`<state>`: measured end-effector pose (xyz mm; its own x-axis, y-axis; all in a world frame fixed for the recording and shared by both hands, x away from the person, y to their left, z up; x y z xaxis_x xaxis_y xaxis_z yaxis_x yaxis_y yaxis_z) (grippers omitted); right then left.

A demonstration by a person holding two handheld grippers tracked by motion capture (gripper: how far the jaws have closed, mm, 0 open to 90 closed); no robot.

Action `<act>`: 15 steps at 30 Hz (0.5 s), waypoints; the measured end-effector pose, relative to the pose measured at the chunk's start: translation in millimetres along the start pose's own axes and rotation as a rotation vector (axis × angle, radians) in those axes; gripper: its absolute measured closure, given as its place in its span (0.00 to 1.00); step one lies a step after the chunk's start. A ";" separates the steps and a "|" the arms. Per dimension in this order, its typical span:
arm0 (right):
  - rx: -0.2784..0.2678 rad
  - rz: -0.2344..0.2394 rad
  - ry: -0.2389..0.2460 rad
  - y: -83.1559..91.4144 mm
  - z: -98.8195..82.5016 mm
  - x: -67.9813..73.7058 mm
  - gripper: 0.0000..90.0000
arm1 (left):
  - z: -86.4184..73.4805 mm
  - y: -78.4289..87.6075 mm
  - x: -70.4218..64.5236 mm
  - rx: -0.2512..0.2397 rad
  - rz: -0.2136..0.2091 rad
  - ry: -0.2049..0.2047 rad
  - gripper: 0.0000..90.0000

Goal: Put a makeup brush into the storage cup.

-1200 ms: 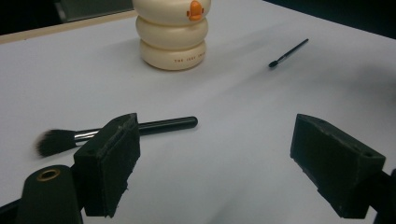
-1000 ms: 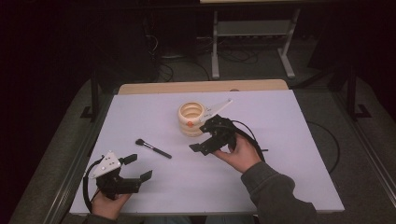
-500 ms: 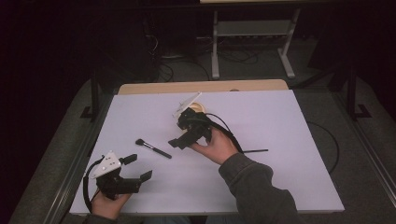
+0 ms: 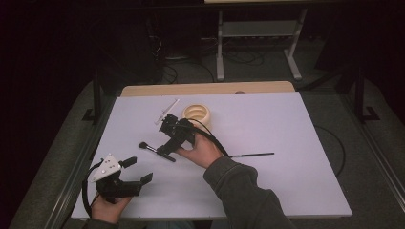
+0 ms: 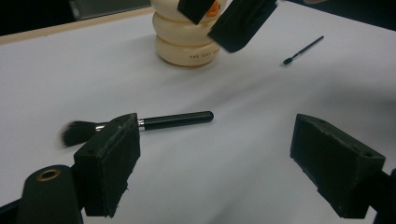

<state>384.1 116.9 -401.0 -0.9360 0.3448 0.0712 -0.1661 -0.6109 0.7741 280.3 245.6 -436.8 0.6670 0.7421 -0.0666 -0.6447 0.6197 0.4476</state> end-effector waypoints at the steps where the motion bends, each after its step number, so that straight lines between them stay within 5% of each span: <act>1: 0.007 -0.002 0.005 -3.7 0.1 -0.6 0.36 | -0.2 0.4 0.5 0.002 0.003 0.000 0.17; 15: 0.114 -0.003 -0.036 -53.9 -7.0 -4.7 0.47 | -0.4 0.1 2.4 0.000 0.006 0.008 0.17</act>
<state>395.3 143.1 -447.5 -0.9233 0.3734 0.0894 -0.1311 -0.5255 0.8407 281.7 247.5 -437.3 0.6600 0.7479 -0.0710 -0.6490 0.6151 0.4477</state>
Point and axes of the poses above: each handheld gripper's, and its own axes: y roughly backward along the jaws, z roughly out of its top, x roughly to its left, the point moved 7 cm from there along -y, roughly forward along the jaws
